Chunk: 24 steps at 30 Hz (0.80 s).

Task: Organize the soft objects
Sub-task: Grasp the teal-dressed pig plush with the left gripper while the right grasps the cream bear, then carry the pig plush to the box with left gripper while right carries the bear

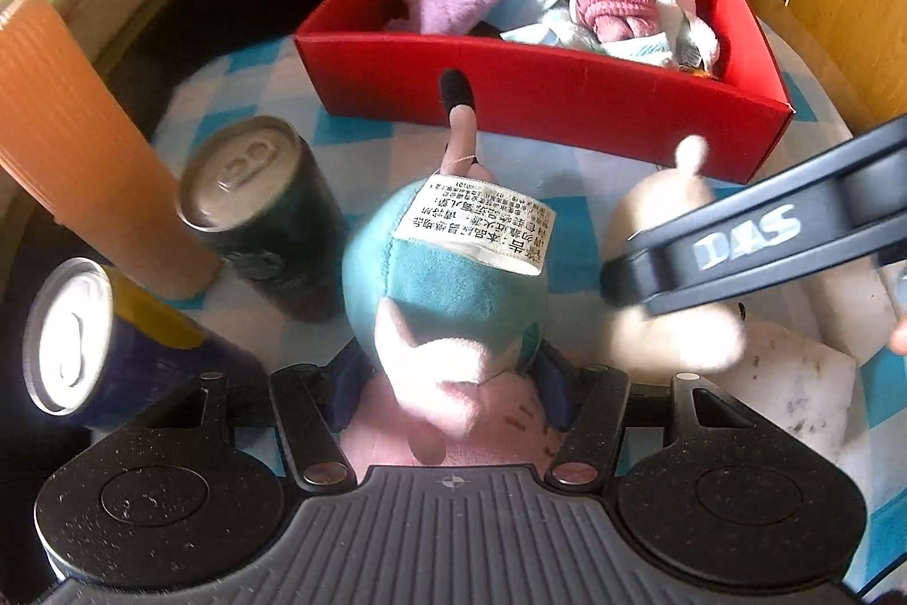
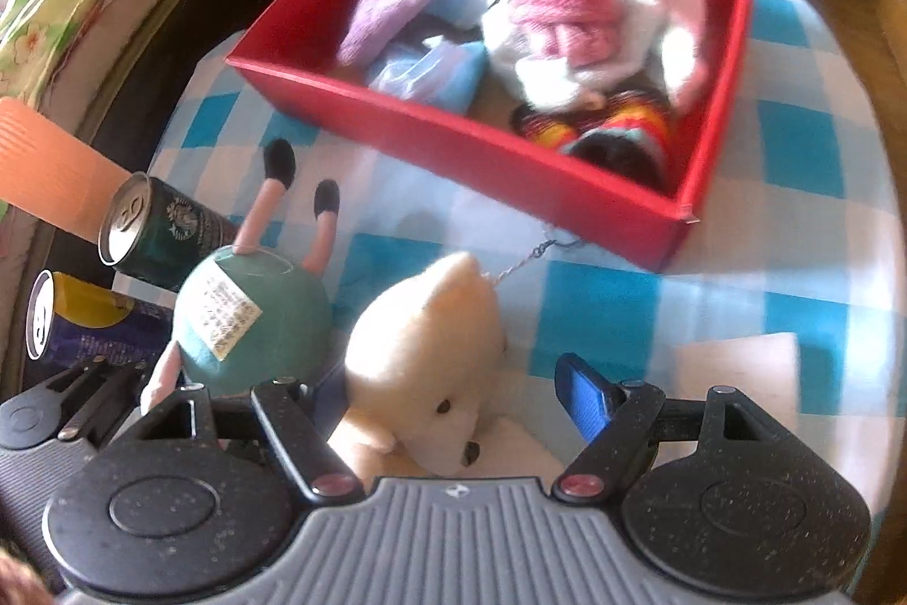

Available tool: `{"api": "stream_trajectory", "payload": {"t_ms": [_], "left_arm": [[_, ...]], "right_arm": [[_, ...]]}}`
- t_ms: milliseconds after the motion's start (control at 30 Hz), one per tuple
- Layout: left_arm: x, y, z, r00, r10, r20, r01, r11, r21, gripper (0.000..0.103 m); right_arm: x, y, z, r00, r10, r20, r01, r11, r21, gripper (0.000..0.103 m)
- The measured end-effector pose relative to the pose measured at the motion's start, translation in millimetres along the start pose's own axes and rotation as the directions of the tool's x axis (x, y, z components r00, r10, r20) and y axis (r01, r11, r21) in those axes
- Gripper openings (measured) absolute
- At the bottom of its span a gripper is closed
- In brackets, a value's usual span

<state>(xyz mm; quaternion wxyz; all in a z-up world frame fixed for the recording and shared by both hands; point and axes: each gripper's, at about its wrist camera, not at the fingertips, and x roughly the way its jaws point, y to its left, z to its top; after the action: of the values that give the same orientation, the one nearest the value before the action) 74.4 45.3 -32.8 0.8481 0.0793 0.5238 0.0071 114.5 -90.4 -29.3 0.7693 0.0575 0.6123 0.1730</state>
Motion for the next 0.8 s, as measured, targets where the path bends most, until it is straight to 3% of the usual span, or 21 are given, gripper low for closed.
{"api": "stream_trajectory", "payload": {"t_ms": [200,267,467,800], "left_arm": [[-5.6,2.4,-3.2,1.000,0.002,0.016,-0.002,1.000,0.015,0.060],[-4.3,3.5,-5.6,1.000,-0.003,0.009,0.003,1.000,0.014,0.060],[-7.3,4.9,-7.4,1.000,-0.010,0.017,0.010,1.000,0.012,0.060],[-23.0,1.2,-8.5,0.999,-0.005,0.050,0.005,1.000,0.009,0.060]], "right_arm": [[20.7,23.3,-2.5,0.999,-0.032,-0.021,0.030,0.994,-0.106,0.051],[23.5,27.5,-2.7,0.999,-0.020,-0.035,0.015,0.993,-0.120,0.038],[20.0,32.9,-4.9,0.999,-0.041,-0.028,0.036,0.985,-0.168,0.034],[-12.6,21.0,-3.7,0.998,-0.063,0.029,0.066,0.987,-0.146,0.033]]}}
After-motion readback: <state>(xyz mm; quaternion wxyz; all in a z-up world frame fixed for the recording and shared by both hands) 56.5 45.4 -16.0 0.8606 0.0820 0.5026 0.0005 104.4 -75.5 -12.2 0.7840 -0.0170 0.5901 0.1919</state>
